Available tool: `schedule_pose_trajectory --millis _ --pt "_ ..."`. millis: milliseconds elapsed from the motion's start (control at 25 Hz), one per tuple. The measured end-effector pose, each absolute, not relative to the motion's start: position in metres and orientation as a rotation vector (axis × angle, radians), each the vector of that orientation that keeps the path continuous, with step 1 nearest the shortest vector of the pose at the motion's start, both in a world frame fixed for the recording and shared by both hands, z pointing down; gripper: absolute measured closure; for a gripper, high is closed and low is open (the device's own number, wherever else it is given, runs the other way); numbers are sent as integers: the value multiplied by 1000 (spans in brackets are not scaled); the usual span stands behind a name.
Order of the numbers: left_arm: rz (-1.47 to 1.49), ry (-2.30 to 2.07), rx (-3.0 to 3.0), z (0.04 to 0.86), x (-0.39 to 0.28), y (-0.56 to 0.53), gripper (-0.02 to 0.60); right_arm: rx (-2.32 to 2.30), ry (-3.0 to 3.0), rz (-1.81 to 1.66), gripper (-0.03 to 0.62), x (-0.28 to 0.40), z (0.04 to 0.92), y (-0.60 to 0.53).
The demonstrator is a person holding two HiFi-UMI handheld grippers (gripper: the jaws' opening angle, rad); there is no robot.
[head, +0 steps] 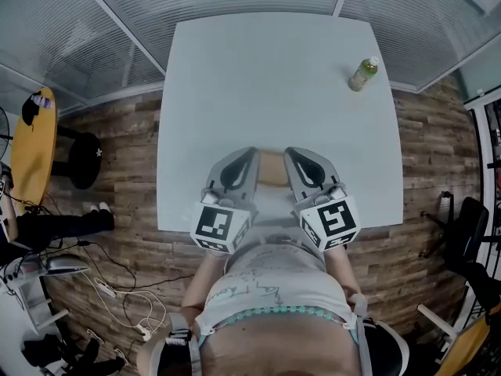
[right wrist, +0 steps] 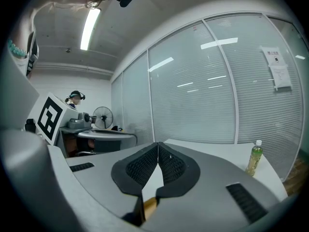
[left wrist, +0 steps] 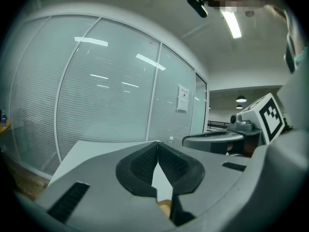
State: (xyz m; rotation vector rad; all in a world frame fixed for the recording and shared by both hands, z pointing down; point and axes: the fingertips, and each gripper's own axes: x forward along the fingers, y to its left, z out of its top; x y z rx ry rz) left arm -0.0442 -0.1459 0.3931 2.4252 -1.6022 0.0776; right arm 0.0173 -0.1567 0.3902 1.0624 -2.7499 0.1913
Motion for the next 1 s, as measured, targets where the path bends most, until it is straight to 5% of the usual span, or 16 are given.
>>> schedule_pose_trajectory --millis 1000 --pt "458 -1449 2237 551 -78 -137 580 1093 -2636 284 594 9 419 -161"
